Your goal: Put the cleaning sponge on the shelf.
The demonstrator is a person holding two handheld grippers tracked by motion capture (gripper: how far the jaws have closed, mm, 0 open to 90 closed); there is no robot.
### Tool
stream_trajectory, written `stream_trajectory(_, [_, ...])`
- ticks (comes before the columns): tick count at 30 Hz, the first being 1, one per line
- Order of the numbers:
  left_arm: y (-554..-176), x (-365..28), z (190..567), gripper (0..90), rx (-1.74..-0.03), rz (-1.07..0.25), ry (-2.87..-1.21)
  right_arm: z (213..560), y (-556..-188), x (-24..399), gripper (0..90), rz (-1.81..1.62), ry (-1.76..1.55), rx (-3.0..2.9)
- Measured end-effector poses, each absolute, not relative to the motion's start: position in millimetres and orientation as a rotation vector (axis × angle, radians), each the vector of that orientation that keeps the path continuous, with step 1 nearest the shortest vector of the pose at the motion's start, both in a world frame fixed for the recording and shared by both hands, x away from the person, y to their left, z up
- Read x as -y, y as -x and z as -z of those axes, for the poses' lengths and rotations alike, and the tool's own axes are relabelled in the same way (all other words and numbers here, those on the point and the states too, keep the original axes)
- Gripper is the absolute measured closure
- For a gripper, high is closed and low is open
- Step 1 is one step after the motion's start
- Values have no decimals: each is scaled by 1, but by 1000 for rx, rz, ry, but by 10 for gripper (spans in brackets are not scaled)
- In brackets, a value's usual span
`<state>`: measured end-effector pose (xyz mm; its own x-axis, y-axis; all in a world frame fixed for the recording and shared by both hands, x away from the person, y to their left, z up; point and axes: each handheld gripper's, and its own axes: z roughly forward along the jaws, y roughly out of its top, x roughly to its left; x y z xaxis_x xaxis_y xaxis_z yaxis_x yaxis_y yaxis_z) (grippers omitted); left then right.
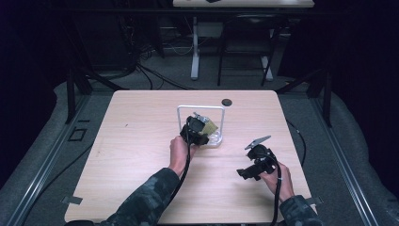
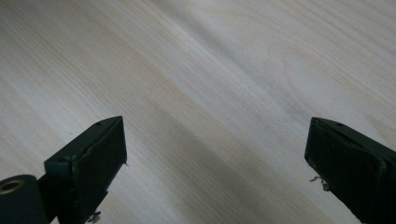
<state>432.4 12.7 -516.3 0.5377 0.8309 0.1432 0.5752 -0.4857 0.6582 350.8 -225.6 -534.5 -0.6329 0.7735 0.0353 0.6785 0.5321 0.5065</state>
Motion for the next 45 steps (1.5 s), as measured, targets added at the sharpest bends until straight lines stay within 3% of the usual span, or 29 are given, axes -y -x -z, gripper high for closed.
stream_trajectory(25, [-442, -7, 520, 458, -1120, -645, -2246, 535, -351, 225, 48, -726, -1234, -2579])
stream_trajectory(45, [-454, -5, 529, 443, -1145, -570, -2270, 536, -352, 225, 48, -727, -1232, -2585])
